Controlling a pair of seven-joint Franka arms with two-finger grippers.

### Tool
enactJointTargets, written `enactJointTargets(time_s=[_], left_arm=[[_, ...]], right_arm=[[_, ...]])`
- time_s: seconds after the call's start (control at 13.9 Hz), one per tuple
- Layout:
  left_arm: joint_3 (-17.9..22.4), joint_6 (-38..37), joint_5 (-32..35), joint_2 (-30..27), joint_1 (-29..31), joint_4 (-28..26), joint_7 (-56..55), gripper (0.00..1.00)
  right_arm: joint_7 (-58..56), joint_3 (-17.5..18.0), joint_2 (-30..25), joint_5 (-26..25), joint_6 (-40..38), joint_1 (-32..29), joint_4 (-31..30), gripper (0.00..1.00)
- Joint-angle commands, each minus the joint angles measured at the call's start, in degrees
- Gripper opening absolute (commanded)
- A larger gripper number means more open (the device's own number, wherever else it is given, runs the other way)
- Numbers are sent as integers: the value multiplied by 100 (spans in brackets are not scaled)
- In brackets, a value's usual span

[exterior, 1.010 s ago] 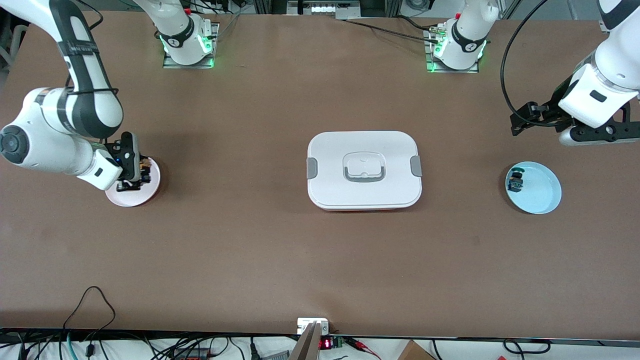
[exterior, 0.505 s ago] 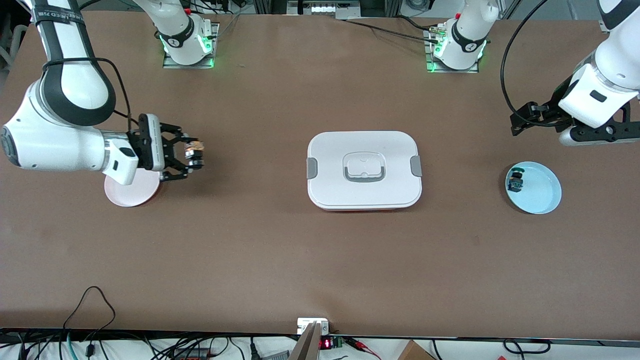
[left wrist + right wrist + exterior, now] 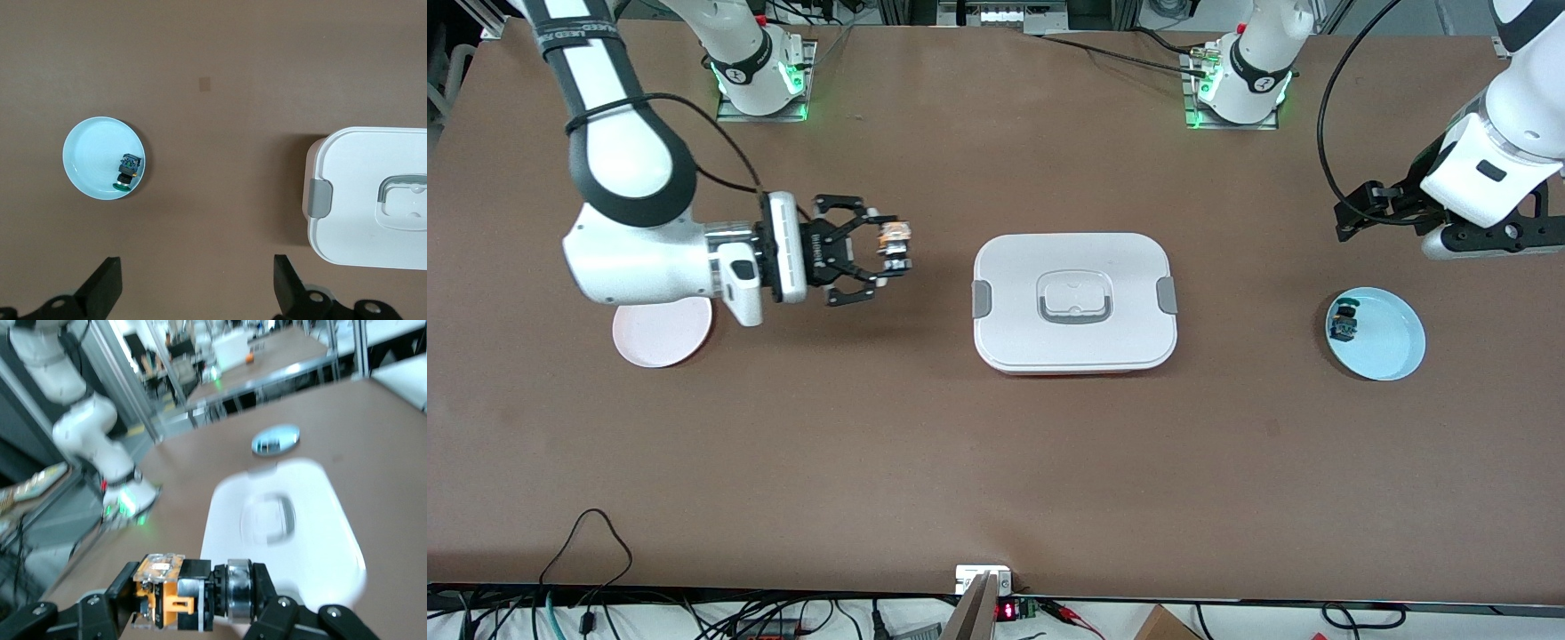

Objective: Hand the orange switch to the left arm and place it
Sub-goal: 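Lift the orange switch with the right gripper over the white box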

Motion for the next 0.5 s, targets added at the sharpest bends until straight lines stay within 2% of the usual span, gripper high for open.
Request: enactJointTargets(time_s=[0.0, 0.22, 0.43], left_arm=[[-4, -137, 16, 88, 3, 201, -37, 100], [-4, -137, 16, 88, 12, 201, -37, 100], [-4, -137, 16, 88, 12, 201, -28, 100]], right_arm=[[38, -26, 48, 724, 529, 546, 161, 1], [-567, -26, 48, 998, 1302, 1126, 458, 1], [-683, -26, 48, 1927, 2031, 1679, 495, 1]])
